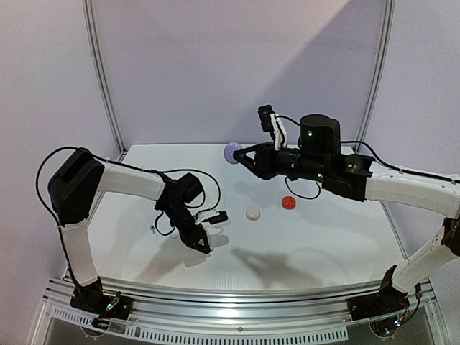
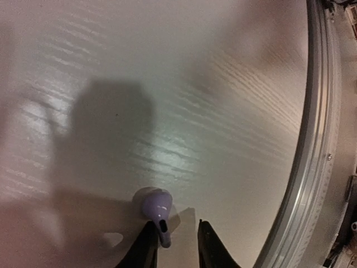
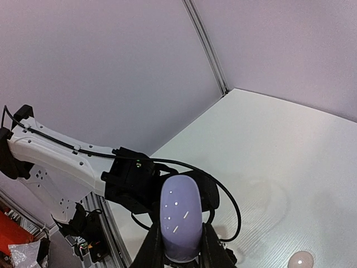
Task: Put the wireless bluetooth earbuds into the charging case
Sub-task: Move the left earbud to the corner of the board, then move the right earbud to the corner of the board.
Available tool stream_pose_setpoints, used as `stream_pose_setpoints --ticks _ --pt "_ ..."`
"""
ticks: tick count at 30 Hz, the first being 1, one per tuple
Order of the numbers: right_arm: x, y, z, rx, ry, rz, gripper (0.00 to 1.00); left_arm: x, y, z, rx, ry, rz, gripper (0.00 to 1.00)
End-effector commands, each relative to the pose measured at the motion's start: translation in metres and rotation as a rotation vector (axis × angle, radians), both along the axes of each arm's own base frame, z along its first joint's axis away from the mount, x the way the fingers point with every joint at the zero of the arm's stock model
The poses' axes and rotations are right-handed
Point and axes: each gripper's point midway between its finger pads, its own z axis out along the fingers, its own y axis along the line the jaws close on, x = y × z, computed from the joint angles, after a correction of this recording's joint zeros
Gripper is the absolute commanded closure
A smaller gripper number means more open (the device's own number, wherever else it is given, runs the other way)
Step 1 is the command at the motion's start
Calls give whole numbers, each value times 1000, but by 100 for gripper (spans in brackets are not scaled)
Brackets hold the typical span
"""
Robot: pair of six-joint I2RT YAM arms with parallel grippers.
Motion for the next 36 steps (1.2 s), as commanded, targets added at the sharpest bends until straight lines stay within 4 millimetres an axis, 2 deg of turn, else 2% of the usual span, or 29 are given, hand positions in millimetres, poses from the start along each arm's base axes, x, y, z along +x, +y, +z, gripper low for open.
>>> stream_pose_setpoints --ticks 1,5,12,17,20,22,24,29,32,34,36 --pt "-4 -11 7 2 -4 -18 100 -24 -13 -6 6 103 -6 70" --pt "-4 -14 9 3 -8 -26 100 -35 -15 -1 -4 174 -8 65" --pt "-4 -15 13 5 -19 -27 100 -45 -12 5 -12 212 -19 64" --pt "-4 -13 15 6 -24 -23 100 -26 -11 38 -77 114 -7 64" --pt "-4 -12 16 8 -27 -20 100 -8 2 67 -131 46 39 64" --pt "-4 -12 17 10 -28 -20 100 8 21 82 -149 -1 93 64" --pt "-4 -12 16 10 -30 -18 100 21 50 87 -140 -43 133 64" --pt "-4 -10 16 8 -29 -9 100 41 148 64 86 -174 169 63" --pt "-5 -8 15 10 -26 -2 100 59 200 49 225 -268 248 50" --pt "-4 -5 15 14 -26 3 100 79 221 45 287 -316 328 45" --pt "-4 -4 16 17 -19 9 100 89 227 42 299 -270 444 46"
